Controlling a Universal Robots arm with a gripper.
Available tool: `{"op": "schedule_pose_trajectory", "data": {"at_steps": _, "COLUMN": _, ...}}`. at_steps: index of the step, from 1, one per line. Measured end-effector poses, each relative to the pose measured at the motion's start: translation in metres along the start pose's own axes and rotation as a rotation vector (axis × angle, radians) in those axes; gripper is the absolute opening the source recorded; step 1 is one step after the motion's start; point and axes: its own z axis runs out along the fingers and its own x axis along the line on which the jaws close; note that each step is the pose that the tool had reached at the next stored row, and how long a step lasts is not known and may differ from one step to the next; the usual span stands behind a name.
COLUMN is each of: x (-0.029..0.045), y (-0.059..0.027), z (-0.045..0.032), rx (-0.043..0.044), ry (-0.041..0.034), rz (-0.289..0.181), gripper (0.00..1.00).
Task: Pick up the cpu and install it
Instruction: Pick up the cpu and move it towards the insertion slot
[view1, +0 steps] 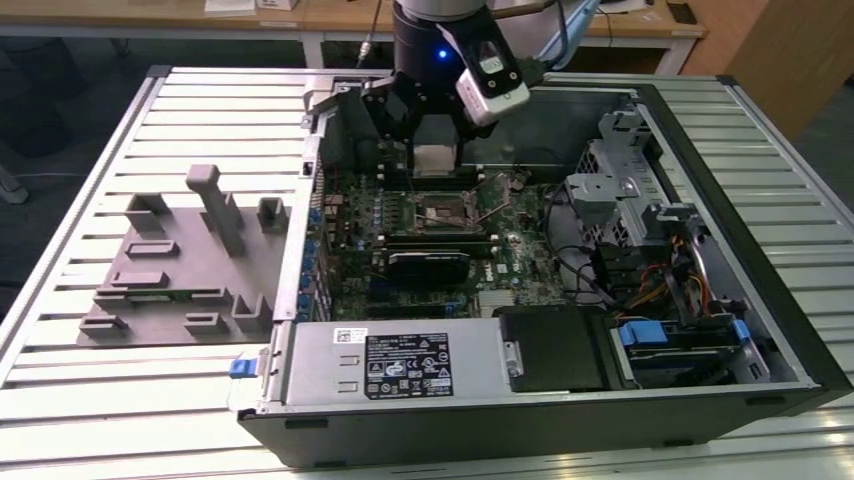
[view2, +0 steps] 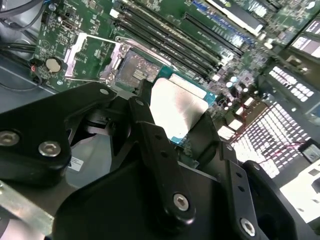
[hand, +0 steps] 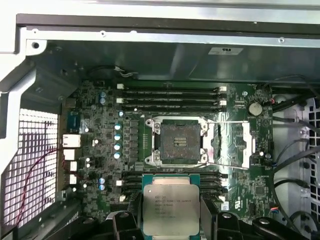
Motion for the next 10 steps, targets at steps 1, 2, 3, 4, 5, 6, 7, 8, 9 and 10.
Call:
{"op": "schedule_pose_trajectory", "data": {"at_steps": 1, "x": -0.0007, "y": 0.0013, "z": 0.0013, "rx": 0.0, "ry": 0.0001, "rz": 0.0, "gripper": 0.54}}
{"op": "schedule_pose_trajectory", "data": {"at_steps": 2, "x": -0.0013, "y": 0.0028, "z": 0.0027, "rx": 0.0, "ry": 0.0002, "rz": 0.0, "gripper": 0.54}}
{"op": "schedule_pose_trajectory", "data": {"at_steps": 3, "x": -0.0018, "y": 0.0043, "z": 0.0042, "rx": 0.0, "ry": 0.0002, "rz": 0.0, "gripper": 0.54}}
{"op": "schedule_pose_trajectory", "data": {"at_steps": 4, "x": -0.0023, "y": 0.0058, "z": 0.0055, "rx": 0.0, "ry": 0.0002, "rz": 0.0, "gripper": 0.54}}
{"op": "schedule_pose_trajectory", "data": {"at_steps": 5, "x": -0.0027, "y": 0.0073, "z": 0.007, "rx": 0.0, "ry": 0.0003, "rz": 0.0, "gripper": 0.54}}
{"op": "schedule_pose_trajectory", "data": {"at_steps": 6, "x": -0.0031, "y": 0.0085, "z": 0.0087, "rx": 0.0, "ry": 0.0004, "rz": 0.0, "gripper": 0.54}}
{"op": "schedule_pose_trajectory", "data": {"at_steps": 7, "x": -0.0034, "y": 0.0097, "z": 0.0104, "rx": 0.0001, "ry": 0.0006, "rz": 0.0, "gripper": 0.54}}
{"op": "schedule_pose_trajectory", "data": {"at_steps": 8, "x": -0.0038, "y": 0.0108, "z": 0.0121, "rx": 0.0, "ry": 0.0007, "rz": 0.0, "gripper": 0.54}}
{"op": "schedule_pose_trajectory", "data": {"at_steps": 9, "x": -0.0041, "y": 0.0119, "z": 0.0139, "rx": 0.0, "ry": 0.0007, "rz": 0.0, "gripper": 0.54}}
{"op": "schedule_pose_trajectory", "data": {"at_steps": 10, "x": -0.0044, "y": 0.0129, "z": 0.0157, "rx": 0.0, "ry": 0.0009, "rz": 0.0, "gripper": 0.54}}
